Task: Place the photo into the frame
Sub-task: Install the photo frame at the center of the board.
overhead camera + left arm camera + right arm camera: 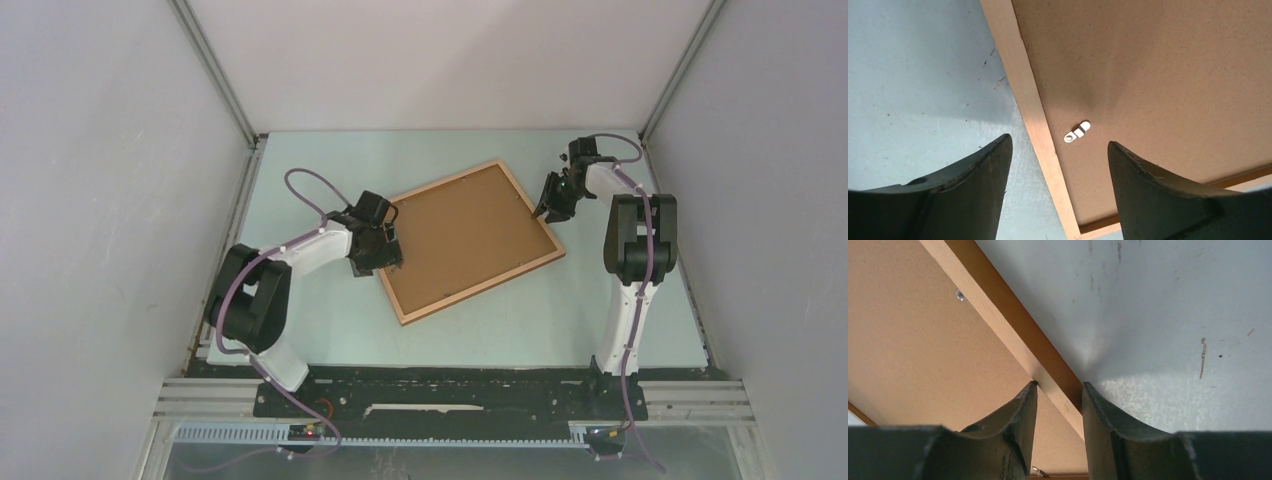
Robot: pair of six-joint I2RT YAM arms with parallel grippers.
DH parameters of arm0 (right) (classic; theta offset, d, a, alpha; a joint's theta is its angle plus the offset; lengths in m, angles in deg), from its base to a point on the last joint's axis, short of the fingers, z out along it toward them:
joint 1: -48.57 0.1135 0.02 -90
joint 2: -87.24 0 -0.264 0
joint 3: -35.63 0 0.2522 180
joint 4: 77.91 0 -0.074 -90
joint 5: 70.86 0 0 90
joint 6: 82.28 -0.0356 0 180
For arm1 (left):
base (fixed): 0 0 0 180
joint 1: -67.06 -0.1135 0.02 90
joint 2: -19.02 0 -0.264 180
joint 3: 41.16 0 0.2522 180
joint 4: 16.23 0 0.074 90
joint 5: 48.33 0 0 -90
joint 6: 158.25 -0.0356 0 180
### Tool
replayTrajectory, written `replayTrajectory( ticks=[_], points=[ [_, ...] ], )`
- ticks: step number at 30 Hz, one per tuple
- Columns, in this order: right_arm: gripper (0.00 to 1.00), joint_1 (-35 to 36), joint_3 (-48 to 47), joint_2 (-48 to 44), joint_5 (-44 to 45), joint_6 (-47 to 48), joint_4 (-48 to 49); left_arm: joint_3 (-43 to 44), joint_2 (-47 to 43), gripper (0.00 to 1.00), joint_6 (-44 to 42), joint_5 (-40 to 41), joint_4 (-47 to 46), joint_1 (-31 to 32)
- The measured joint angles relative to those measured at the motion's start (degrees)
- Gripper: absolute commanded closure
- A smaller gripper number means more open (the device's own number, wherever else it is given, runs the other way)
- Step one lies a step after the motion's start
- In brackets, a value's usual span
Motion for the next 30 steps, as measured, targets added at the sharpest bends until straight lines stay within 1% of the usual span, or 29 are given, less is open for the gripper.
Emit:
replayTrajectory(
  ticks=[1,3,6,11,14,16,17,22,24,26,30],
  points=[
    [0.64,0.04,0.0,0.0,0.17,0.02,0.0,0.0,0.31,0.26,0.09,-0.02,-0.26,0.0],
    [0.68,0.04,0.0,0.0,0.2,0.31,0.04,0.0,1.31,0.28,0.24,-0.15,-0.76,0.0],
    [0.7,0.02,-0.02,0.0,0.02,0.76,0.07,0.0,2.99,0.31,0.57,-0.74,-1.2,0.0],
    [0.71,0.02,-0.02,0.0,-0.09,1.05,0.11,0.0,3.54,0.33,0.72,-1.03,-1.73,0.0],
    [0.72,0.02,-0.02,0.0,-0.24,1.22,0.15,0.07,3.78,0.4,1.09,-1.01,-1.86,0.0],
    [0.73,0.0,-0.07,0.02,-0.28,1.29,0.13,0.11,3.98,0.49,1.46,-1.22,-2.1,0.0],
    [0.74,0.0,-0.11,0.04,-0.33,1.31,0.11,0.15,4.07,0.52,1.75,-1.51,-2.27,0.0],
    [0.75,-0.07,-0.11,0.07,-0.55,1.33,0.13,0.28,4.07,0.62,2.34,-1.68,-1.46,-0.31],
    [0.75,-0.11,-0.11,0.09,-0.63,1.33,0.13,0.28,3.93,0.65,2.56,-1.77,-1.36,-0.63],
    [0.75,-0.13,-0.11,0.11,-0.7,1.33,0.13,0.2,3.78,0.71,2.6,-1.77,-1.36,-0.87],
    [0.75,-0.17,-0.11,0.13,-1.05,1.31,0.13,0.17,3.74,0.75,3.13,-2.23,-1.49,-1.7]
  ],
)
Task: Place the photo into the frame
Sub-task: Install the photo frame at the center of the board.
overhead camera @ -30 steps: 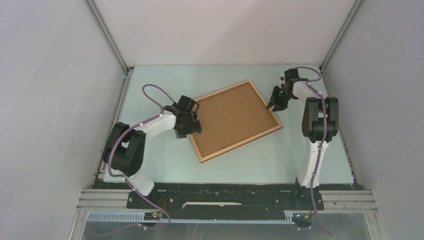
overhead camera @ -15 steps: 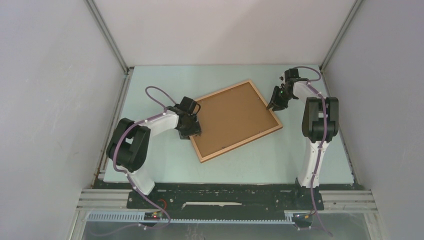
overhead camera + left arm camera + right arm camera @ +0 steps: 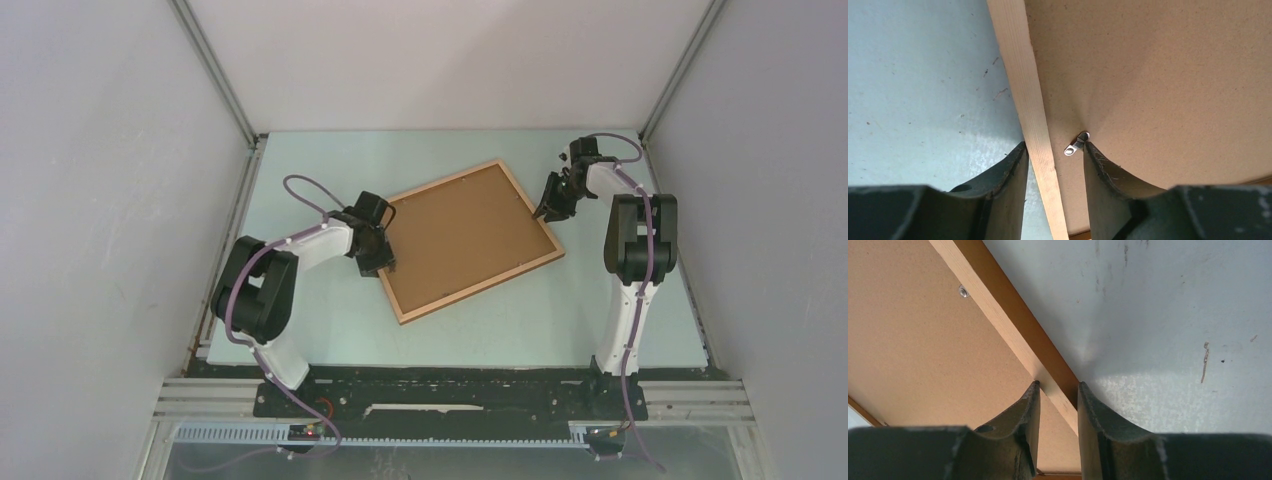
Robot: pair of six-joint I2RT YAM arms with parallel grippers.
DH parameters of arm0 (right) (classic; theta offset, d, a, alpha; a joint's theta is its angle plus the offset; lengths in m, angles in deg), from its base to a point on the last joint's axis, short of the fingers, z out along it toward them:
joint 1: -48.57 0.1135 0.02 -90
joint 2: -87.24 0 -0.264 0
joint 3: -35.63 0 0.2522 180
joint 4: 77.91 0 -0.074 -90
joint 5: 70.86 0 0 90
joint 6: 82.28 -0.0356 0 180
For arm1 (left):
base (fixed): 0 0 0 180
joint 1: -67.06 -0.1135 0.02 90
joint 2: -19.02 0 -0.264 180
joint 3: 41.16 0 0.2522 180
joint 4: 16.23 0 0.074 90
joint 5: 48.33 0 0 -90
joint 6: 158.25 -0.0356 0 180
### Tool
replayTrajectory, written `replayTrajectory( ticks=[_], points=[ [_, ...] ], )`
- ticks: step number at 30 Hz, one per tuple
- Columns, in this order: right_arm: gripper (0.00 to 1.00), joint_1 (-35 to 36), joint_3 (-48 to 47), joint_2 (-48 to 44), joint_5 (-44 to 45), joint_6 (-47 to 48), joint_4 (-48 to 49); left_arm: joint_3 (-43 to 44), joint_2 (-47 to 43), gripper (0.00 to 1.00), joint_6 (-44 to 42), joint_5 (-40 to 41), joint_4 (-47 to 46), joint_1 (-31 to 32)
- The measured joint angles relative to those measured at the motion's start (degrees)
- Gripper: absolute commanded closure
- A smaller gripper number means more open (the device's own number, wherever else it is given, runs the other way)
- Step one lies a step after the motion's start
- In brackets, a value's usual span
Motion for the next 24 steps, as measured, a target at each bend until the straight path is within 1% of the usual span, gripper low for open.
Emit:
replayTrajectory(
  ticks=[2,6,8,9,16,24],
  points=[
    [0.75,0.0,0.0,0.0,-0.15,-0.02,-0.02,0.0,0.09,0.77,0.59,-0.26,-0.24,-0.57],
    [0.76,0.0,0.0,0.0,-0.26,0.0,0.0,0.0,0.24,0.9,2.58,-0.31,-0.24,-0.98],
    [0.8,0.0,0.0,0.0,-0.26,0.0,0.0,0.0,0.26,0.99,4.04,0.04,-0.07,-1.01],
    [0.82,0.0,0.0,0.0,-0.26,0.0,0.0,0.0,0.28,1.0,4.66,0.2,0.0,-1.01],
    [0.9,0.0,0.0,0.0,-0.35,0.0,-0.02,0.0,0.28,1.0,8.96,0.79,0.63,-1.64],
    [0.91,-0.02,0.0,0.0,-0.42,0.0,-0.02,0.0,0.24,1.0,14.03,0.68,1.73,-2.6]
  ],
)
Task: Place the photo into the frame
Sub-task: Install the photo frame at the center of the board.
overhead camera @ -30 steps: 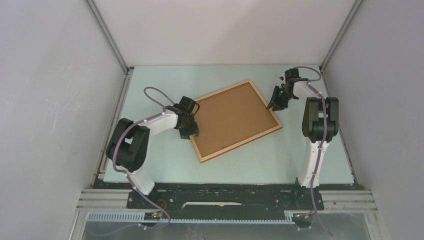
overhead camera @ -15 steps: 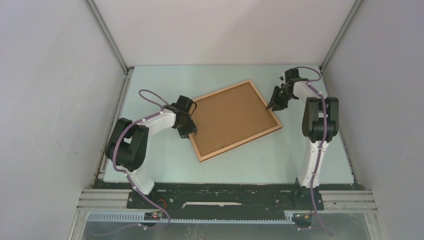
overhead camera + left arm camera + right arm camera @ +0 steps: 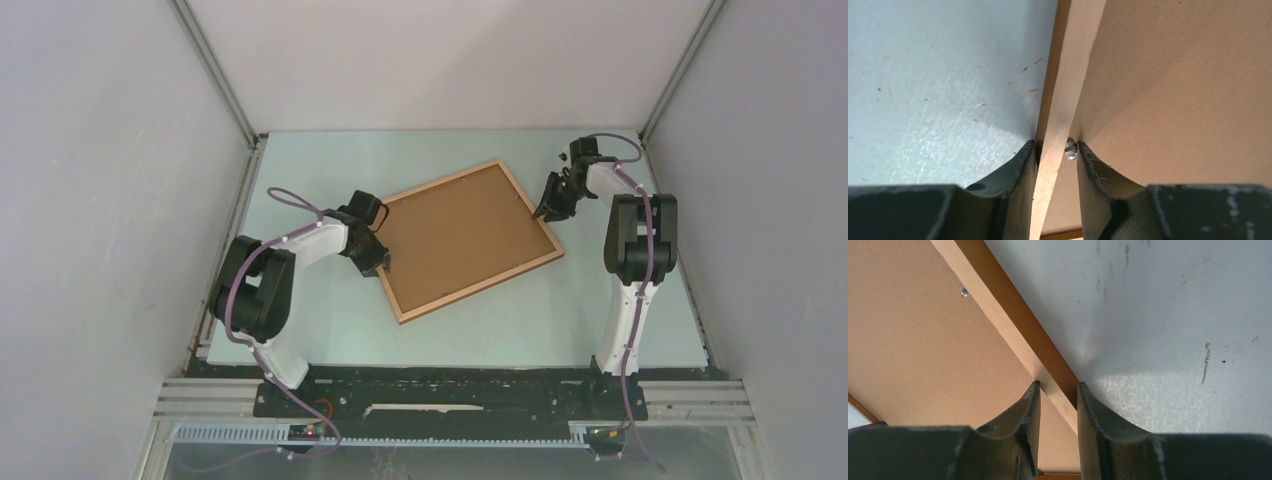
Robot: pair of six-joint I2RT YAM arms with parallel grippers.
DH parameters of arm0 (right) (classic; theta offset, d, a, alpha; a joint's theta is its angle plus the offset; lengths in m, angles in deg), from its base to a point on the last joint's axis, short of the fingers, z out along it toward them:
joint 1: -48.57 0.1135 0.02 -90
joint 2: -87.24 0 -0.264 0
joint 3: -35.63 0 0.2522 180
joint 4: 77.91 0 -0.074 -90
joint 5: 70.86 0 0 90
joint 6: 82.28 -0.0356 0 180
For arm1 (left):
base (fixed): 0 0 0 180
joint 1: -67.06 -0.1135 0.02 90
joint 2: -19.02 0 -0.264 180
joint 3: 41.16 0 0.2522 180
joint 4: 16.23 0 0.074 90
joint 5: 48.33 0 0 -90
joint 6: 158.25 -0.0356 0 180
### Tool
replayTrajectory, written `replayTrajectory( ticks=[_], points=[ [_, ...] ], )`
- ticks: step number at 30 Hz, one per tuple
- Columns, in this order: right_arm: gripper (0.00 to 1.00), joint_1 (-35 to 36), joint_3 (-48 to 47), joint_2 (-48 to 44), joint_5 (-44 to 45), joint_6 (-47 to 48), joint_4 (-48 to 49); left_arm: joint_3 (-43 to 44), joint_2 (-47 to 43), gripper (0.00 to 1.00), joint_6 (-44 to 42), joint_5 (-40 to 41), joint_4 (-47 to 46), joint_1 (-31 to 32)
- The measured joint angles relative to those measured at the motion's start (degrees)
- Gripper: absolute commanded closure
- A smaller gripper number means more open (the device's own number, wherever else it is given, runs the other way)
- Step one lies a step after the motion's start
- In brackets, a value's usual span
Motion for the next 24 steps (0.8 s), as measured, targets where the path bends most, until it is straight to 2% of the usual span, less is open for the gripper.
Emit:
replayTrajectory(
  ticks=[9,20,21,22,23,24],
  points=[
    [0.91,0.07,0.0,0.02,-0.46,-0.07,-0.04,-3.56,-2.82,1.0,6.82,1.01,-1.73,-0.52],
    [0.92,0.28,0.46,0.02,-1.86,-0.37,-0.07,-4.63,-4.76,1.0,4.9,3.21,-1.68,-0.61],
    [0.92,0.37,0.52,0.02,-2.05,-0.37,-0.07,-4.68,-5.35,0.89,3.65,3.61,-1.38,-0.63],
    [0.92,0.42,0.52,0.02,-2.12,-0.37,-0.04,-4.68,-6.21,0.58,1.97,3.76,-1.11,-0.63],
    [0.92,0.42,0.52,0.02,-2.16,-0.39,-0.04,-4.7,-7.26,0.36,0.02,3.85,-1.01,-0.66],
    [0.92,0.42,0.52,0.02,-2.38,-0.42,-0.04,-4.74,-8.31,0.22,-2.05,3.87,-1.09,-0.66]
  ],
)
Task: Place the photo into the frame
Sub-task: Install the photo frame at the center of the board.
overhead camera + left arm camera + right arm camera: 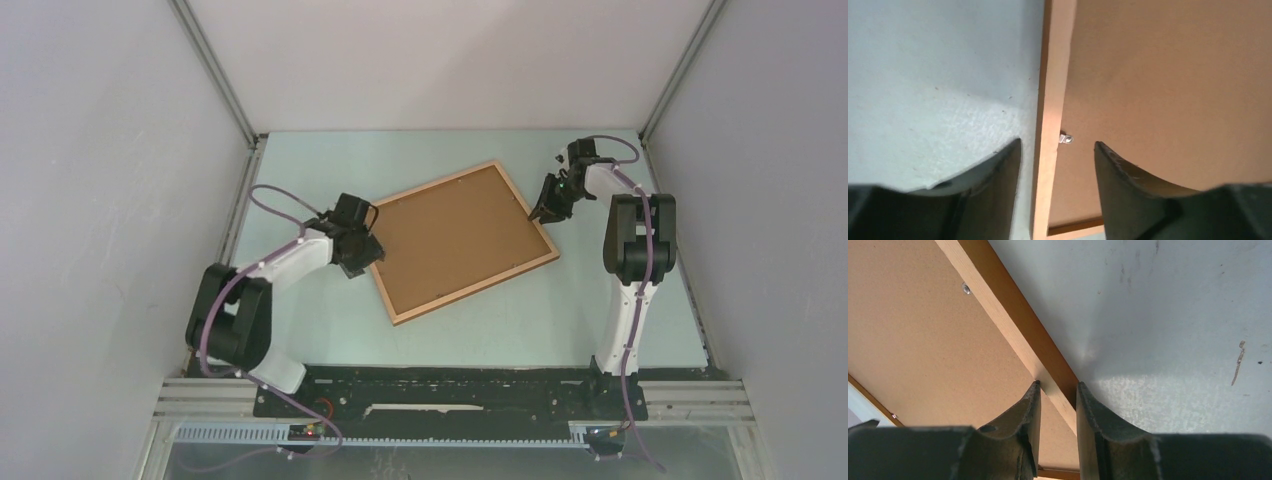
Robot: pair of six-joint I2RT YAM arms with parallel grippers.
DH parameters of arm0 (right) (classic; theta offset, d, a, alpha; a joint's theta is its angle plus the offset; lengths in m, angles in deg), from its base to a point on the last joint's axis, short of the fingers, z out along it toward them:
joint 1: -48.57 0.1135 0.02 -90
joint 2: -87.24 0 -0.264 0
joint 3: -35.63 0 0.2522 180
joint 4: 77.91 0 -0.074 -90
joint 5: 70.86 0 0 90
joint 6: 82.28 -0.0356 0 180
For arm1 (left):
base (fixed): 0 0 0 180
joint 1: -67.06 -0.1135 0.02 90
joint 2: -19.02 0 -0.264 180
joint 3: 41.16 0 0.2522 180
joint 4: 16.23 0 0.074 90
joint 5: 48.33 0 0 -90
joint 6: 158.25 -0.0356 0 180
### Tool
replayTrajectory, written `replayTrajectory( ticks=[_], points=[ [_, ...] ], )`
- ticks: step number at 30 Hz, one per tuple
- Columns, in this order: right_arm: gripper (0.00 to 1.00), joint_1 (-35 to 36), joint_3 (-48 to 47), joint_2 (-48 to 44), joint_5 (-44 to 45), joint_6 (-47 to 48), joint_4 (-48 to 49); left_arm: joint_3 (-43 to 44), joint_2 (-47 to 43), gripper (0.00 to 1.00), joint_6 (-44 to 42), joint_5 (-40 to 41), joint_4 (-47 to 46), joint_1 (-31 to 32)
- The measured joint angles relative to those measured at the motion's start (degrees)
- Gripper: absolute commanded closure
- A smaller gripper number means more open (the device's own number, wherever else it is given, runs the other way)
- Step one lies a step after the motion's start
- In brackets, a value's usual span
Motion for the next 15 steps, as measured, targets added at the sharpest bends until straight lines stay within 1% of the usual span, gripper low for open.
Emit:
replayTrajectory(
  ticks=[1,5,8,12,15],
  points=[
    [0.92,-0.02,0.02,0.0,-0.15,-0.04,0.0,-0.59,-1.9,0.16,-1.64,0.09,-0.94,0.02],
    [0.91,-0.02,0.04,0.0,-0.2,-0.04,0.04,-2.12,-10.03,0.11,-6.54,1.92,-0.94,0.0],
    [0.92,-0.02,0.13,0.0,-0.2,-0.04,0.17,-3.15,-13.4,0.06,-8.44,2.23,-2.49,0.0],
    [0.94,-0.04,0.35,0.0,-0.22,-0.2,0.39,-10.12,-14.1,0.0,-8.63,-1.44,-8.02,0.04],
    [0.95,-0.13,1.05,-0.37,-0.13,-0.74,0.98,-13.73,-10.56,0.0,-8.11,-6.16,-10.75,0.48]
  ],
)
